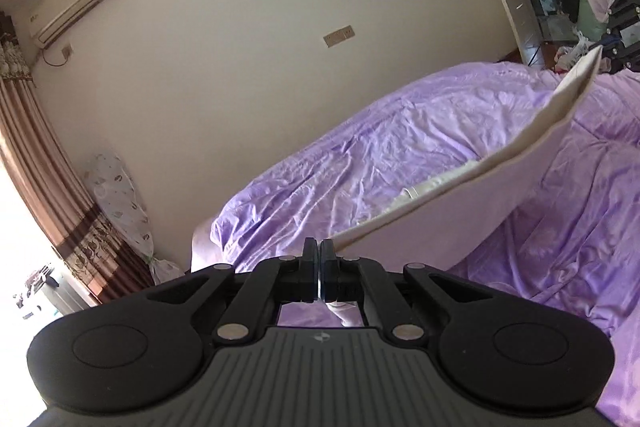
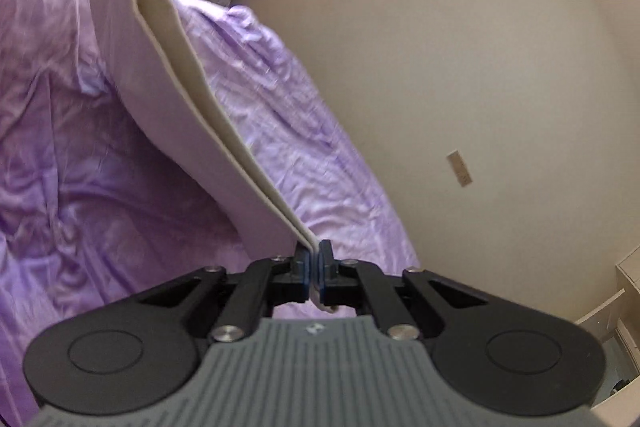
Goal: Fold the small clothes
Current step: 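Lift the hem with both tools and fold it over toward the collar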
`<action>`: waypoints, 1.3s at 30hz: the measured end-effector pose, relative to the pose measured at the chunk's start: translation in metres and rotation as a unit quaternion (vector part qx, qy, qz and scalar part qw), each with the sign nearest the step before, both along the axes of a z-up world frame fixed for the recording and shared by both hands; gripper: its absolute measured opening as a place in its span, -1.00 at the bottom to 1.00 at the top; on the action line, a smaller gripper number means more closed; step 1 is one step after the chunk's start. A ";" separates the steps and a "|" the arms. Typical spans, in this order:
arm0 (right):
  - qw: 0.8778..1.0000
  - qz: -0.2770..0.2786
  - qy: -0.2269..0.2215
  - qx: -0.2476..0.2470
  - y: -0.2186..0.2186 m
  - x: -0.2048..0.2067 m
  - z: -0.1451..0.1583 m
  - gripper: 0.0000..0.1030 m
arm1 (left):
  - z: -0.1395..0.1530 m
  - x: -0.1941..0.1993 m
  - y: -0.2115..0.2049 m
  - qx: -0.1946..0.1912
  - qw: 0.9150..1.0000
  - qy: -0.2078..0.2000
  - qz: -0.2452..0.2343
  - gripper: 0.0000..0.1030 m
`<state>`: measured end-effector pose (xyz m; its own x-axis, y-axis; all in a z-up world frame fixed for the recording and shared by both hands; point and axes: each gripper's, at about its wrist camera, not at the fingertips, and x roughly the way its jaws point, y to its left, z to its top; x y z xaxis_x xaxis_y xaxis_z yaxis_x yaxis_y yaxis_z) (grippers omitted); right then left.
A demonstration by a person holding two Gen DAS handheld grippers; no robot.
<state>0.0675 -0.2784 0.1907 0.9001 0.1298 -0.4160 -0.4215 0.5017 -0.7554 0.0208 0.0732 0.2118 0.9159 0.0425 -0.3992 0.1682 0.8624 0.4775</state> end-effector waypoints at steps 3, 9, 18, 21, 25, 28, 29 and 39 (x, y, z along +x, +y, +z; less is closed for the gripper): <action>1.000 0.015 0.010 0.012 -0.002 -0.014 0.016 -1.00 | 0.004 -0.017 0.003 0.006 1.000 0.004 0.001 -1.00; 0.997 0.027 0.069 0.039 -0.014 -0.051 0.014 -1.00 | -0.030 -0.046 -0.002 0.012 0.998 0.064 -0.017 -1.00; 0.974 0.066 0.217 -0.016 -0.019 -0.099 -0.064 -1.00 | -0.116 -0.058 0.001 0.021 0.964 0.257 -0.060 -1.00; 0.963 0.077 0.256 -0.034 -0.018 -0.107 -0.085 -1.00 | -0.140 -0.069 0.000 0.026 0.946 0.314 -0.078 -1.00; 0.956 0.083 0.276 -0.047 -0.015 -0.110 -0.113 -1.00 | -0.167 -0.080 0.000 0.033 0.922 0.376 -0.086 -1.00; 0.954 0.084 0.283 -0.049 -0.014 -0.109 -0.117 -1.00 | -0.171 -0.089 -0.002 0.057 0.918 0.378 -0.104 -0.74; 0.953 0.085 0.285 -0.050 -0.014 -0.109 -0.118 -1.00 | -0.169 -0.092 -0.003 0.067 0.920 0.370 -0.109 -0.68; 0.949 0.091 0.295 -0.060 -0.013 -0.103 -0.116 -1.00 | -0.196 -0.114 -0.037 0.277 0.895 0.292 -0.192 0.15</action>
<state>-0.0350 -0.2918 0.0748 0.4733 0.1815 -0.8620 -0.8603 0.3056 -0.4080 -0.0934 0.0358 0.0162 0.5474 0.1082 -0.8299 0.7619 0.3460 0.5476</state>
